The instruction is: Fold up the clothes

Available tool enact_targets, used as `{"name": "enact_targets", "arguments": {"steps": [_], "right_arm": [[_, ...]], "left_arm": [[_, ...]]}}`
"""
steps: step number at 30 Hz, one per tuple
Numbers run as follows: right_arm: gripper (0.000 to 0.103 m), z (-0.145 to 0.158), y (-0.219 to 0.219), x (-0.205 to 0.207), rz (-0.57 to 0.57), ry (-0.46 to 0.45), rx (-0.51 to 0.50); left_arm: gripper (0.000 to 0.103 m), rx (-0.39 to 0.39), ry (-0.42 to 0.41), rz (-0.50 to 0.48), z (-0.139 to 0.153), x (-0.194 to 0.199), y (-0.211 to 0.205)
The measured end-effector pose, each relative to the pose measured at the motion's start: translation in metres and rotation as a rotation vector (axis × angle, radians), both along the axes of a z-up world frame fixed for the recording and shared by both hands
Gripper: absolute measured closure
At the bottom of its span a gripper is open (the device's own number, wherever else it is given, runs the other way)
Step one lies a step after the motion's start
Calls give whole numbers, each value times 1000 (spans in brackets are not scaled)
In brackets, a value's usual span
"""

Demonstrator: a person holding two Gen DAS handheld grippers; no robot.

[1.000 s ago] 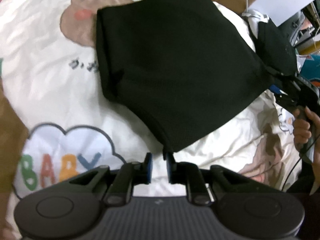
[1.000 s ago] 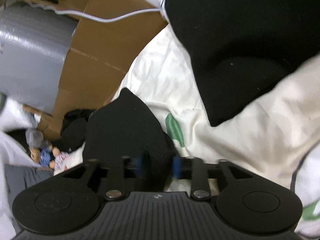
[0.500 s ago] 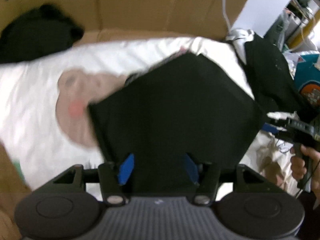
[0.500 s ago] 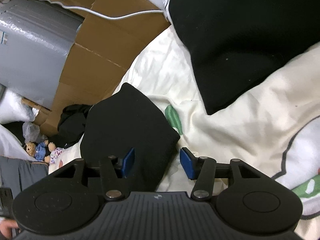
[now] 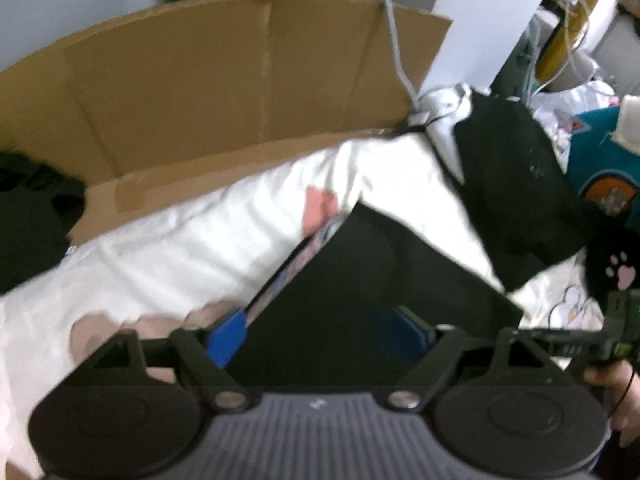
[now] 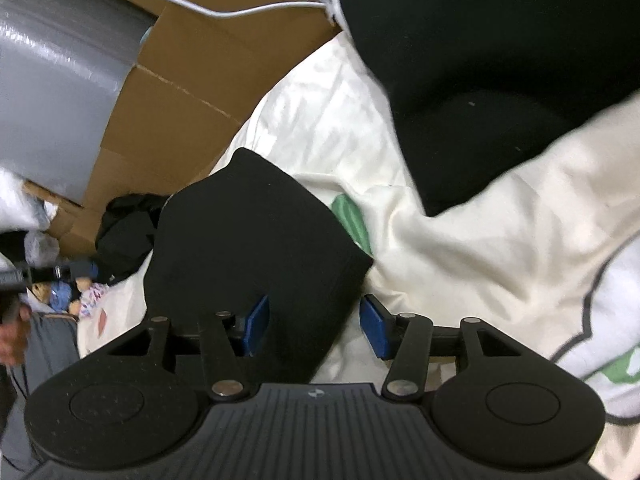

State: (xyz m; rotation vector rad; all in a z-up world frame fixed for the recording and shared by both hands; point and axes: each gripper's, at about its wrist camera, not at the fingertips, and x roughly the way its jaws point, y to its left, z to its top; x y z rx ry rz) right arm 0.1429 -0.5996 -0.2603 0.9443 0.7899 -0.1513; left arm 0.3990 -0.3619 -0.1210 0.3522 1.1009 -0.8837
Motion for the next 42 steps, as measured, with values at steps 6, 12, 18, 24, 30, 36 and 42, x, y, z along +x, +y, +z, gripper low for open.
{"name": "enact_targets", "arguments": {"steps": [6,12,18,24,30,36,42], "right_arm": [[45,-10,3,8,7,40,-37],[39,-8,4,14,-4,47,-29],[40,-9,5,12,-56,50,-7],[40,-5,9,8,-103,37,12],[40,-6,6,8,-140,37,17],[40,-5,5,7,-144,31,10],[40,-7,6,9,-134,32,8]], "left_arm": [[18,14,-6,-46,-30,-3,-18],[18,19,16,5,-50,15,-9],[18,-2,67,42,-59,25,-8],[18,4,53,-36,-58,27,-29],[18,33,94,-55,-73,35,-48],[12,55,118,-68,-99,43,-56],[3,73,170,-123,-122,56,-62]]}}
